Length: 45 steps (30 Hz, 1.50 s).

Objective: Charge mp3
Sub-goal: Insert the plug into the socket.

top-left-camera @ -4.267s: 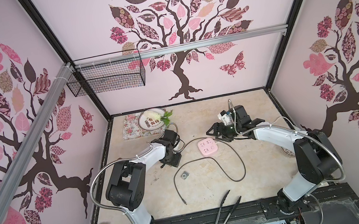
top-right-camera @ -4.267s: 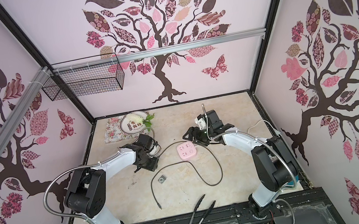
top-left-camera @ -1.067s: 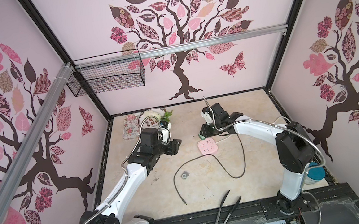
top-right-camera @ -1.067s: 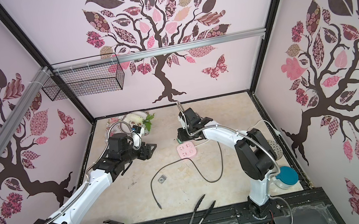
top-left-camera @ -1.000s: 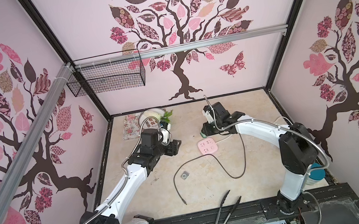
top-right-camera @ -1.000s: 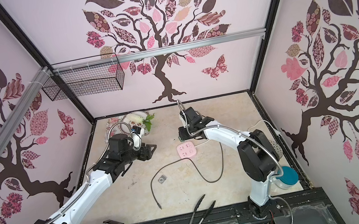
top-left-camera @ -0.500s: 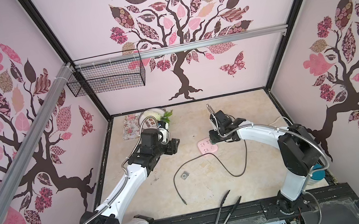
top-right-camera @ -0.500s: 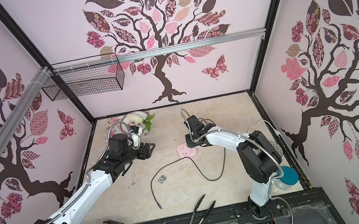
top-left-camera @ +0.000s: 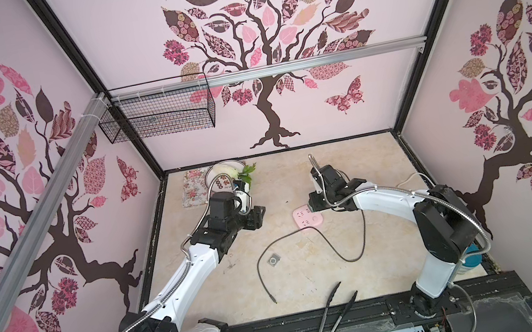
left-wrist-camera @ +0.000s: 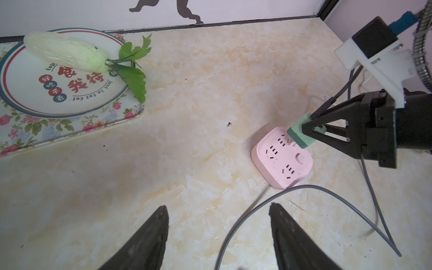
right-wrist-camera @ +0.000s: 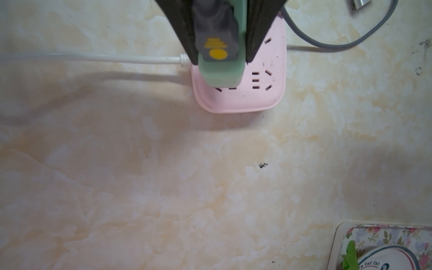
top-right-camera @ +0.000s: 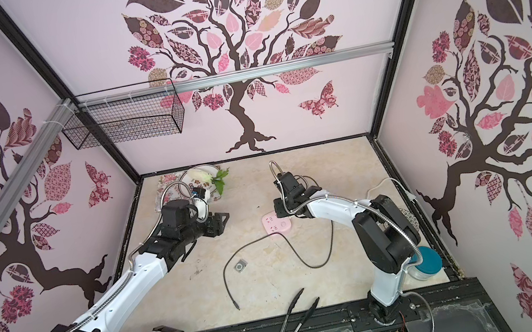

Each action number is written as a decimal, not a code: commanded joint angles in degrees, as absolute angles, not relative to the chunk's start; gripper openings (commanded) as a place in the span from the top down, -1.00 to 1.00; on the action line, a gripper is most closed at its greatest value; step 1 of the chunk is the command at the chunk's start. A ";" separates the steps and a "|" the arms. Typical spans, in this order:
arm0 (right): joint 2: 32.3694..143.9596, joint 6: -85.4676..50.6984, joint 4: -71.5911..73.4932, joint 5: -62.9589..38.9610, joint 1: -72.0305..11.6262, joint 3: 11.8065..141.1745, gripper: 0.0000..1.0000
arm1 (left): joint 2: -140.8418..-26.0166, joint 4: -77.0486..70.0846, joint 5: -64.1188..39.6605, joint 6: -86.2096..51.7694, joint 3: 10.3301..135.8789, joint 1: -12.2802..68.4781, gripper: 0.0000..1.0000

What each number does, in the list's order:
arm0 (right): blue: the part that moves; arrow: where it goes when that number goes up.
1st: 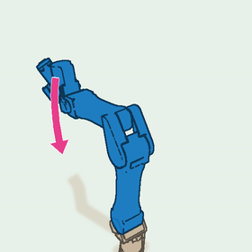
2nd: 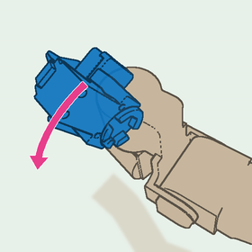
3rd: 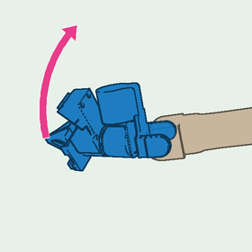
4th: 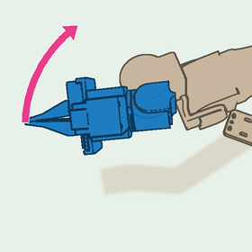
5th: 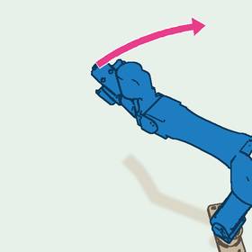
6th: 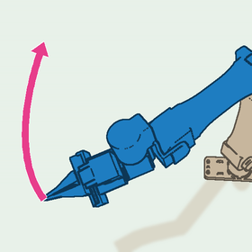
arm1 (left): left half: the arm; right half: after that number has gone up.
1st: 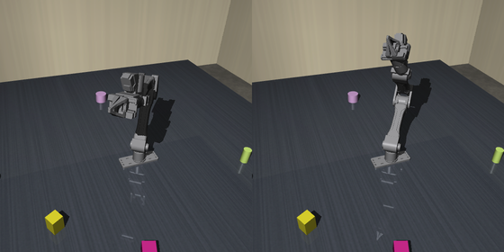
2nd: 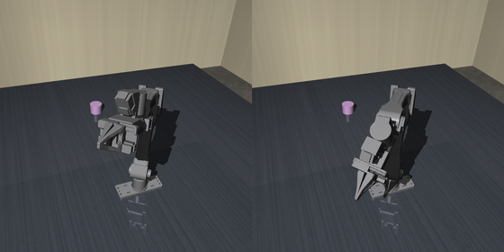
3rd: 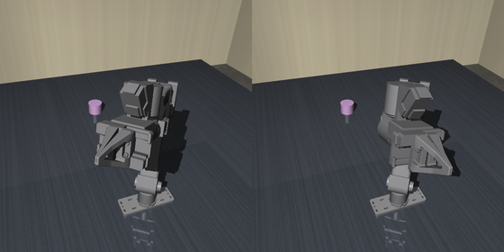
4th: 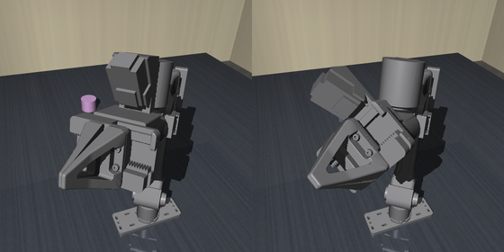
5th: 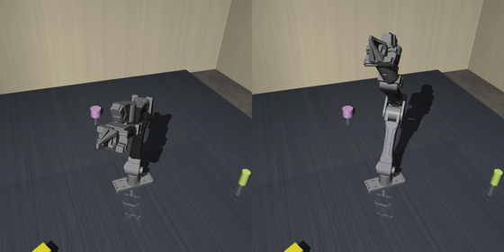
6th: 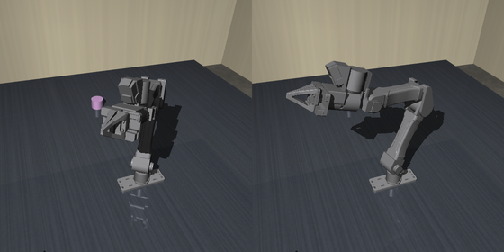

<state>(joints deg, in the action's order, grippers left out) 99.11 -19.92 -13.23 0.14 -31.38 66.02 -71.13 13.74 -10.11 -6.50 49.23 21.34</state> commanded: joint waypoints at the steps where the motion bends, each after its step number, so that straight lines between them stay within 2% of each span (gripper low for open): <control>1: 98.40 -18.30 -12.69 -0.29 -31.65 68.37 1.00 | -71.47 11.18 -9.69 -6.96 47.42 21.18 -0.41; 21: 102.91 -17.56 -13.92 -1.84 -32.29 70.44 1.00 | -70.77 9.80 -9.23 -6.50 46.14 21.18 -0.41; 39: 103.10 -16.48 -12.31 4.01 -33.42 69.29 1.00 | -70.59 9.66 -8.97 -6.39 45.88 21.18 -0.41; 45: 103.78 -16.30 -11.86 2.83 -33.55 69.22 1.00 | -70.58 9.67 -8.97 -6.15 45.94 21.18 -0.41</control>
<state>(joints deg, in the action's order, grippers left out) 101.95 -17.47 -12.86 2.33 -33.04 68.42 -71.18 11.18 -9.23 -6.42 47.37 21.37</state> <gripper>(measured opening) 0.306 0.706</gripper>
